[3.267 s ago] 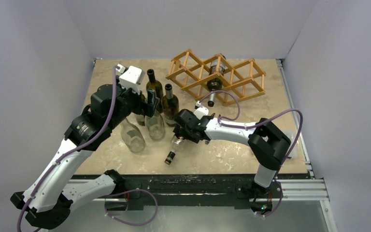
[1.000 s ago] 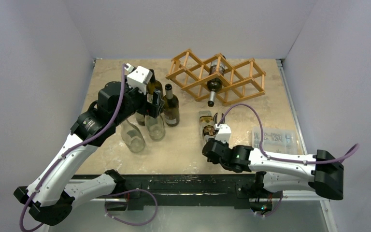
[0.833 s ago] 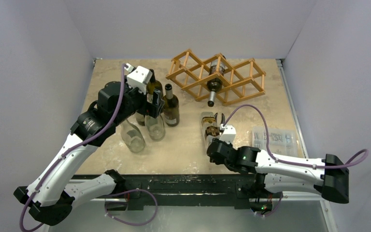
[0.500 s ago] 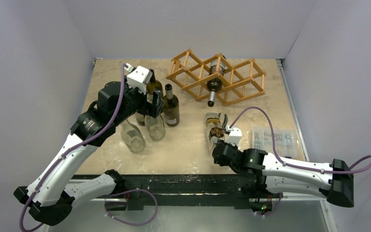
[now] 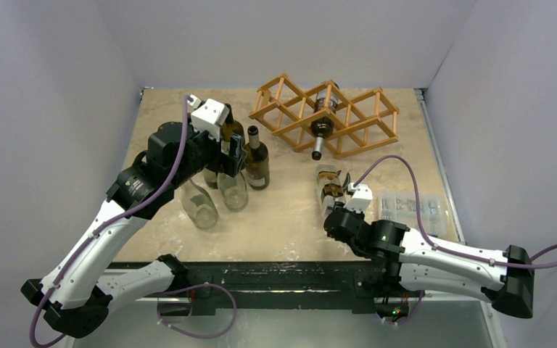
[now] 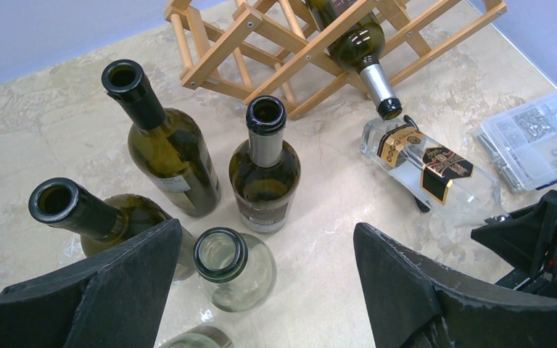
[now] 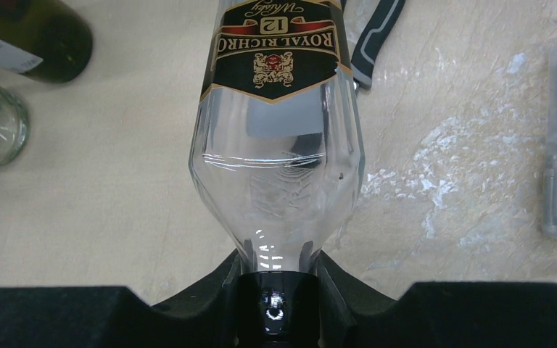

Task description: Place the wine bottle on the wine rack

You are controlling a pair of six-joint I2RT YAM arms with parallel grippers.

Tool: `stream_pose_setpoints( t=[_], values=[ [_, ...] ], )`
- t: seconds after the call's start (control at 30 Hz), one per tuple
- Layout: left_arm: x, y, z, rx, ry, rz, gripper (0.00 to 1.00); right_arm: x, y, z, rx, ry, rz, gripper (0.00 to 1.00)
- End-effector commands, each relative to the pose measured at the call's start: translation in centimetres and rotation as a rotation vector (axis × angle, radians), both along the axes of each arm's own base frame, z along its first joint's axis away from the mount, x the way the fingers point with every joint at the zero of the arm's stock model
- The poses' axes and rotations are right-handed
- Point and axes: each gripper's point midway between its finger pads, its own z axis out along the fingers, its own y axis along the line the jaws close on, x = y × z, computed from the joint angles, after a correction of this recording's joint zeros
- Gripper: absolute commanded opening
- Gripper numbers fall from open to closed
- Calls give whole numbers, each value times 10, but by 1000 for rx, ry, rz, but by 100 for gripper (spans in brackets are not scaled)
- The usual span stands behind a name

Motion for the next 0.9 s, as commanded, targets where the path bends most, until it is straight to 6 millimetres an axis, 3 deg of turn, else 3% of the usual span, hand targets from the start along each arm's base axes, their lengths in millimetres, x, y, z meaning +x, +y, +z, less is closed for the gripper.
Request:
stream_pose_setpoints(
  t=[0.0, 0.17, 0.43, 0.53, 0.67, 0.8, 0.87],
  values=[
    [3, -2, 5, -22, -14, 7, 88, 43, 3, 58, 114, -221, -106, 0],
    [4, -1, 5, -19, -16, 11, 88, 57, -1, 63, 87, -266, -106, 0],
    [1, -1, 9, -32, -22, 4, 88, 59, -8, 65, 98, -303, -128, 0],
    [1, -2, 8, -32, -19, 1, 88, 60, 0, 64, 87, -308, -78, 0],
    [0, -4, 7, -35, -15, -9, 88, 55, 28, 45, 79, -214, 25, 0],
    [1, -3, 7, -32, -17, -3, 88, 34, 61, 1, 133, -26, 120, 0],
    [1, -2, 8, -31, -18, -2, 88, 25, 67, -21, 123, 46, 121, 0]
  ],
)
